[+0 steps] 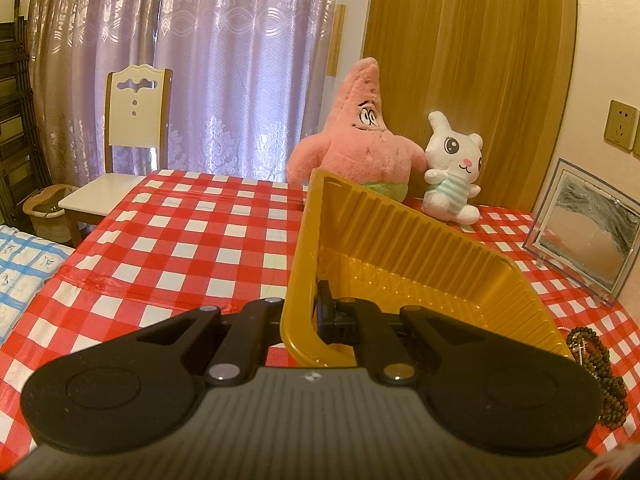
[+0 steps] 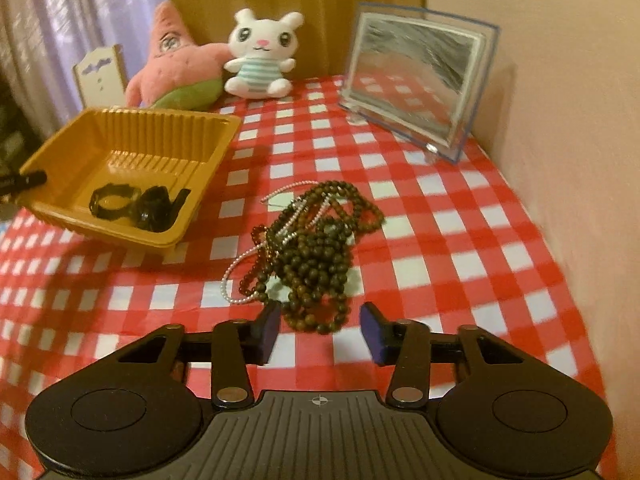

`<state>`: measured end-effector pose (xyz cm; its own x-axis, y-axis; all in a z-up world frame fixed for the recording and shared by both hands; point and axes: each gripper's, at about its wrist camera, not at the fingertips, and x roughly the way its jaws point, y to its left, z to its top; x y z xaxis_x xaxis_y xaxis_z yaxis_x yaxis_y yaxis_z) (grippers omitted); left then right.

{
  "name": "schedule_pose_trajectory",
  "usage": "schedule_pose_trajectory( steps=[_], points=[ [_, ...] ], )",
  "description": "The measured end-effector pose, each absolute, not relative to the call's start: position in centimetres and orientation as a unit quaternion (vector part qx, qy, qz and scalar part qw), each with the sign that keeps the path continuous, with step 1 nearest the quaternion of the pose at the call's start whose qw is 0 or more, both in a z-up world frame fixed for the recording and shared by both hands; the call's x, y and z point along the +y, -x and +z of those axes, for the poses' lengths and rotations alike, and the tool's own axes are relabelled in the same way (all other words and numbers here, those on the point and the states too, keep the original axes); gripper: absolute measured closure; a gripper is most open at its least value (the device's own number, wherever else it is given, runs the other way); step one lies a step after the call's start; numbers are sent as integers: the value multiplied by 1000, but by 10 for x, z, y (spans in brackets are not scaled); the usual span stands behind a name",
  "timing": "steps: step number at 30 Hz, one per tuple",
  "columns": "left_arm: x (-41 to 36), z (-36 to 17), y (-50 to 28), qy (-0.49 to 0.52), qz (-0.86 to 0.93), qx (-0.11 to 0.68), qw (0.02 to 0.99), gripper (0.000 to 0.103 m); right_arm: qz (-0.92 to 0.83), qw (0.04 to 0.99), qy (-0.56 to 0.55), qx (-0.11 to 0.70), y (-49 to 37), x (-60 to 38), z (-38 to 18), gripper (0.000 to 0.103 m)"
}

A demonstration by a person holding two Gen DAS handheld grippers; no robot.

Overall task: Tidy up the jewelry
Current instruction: 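Move the right tool back toward the jewelry pile, then close the right tool on the dark bead necklace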

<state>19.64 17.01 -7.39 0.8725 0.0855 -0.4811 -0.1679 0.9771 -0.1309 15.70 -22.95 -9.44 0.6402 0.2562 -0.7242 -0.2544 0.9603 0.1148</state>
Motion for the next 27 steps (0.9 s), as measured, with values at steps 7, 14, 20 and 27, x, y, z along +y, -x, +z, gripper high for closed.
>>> schedule_pose_trajectory(
  steps=[7,14,20,27],
  points=[
    [170,-74,-196,85,66,243,964,98,159,906,34,392,-181,-220,-103,71],
    [170,-74,-196,84,65,243,964,98,178,902,74,386,-198,-198,-113,72],
    [171,-74,-196,84,65,243,964,98,177,900,106,385,-204,-186,-127,77],
    [171,-74,-196,84,65,243,964,98,182,902,105,378,-200,-185,-124,96]
  ],
)
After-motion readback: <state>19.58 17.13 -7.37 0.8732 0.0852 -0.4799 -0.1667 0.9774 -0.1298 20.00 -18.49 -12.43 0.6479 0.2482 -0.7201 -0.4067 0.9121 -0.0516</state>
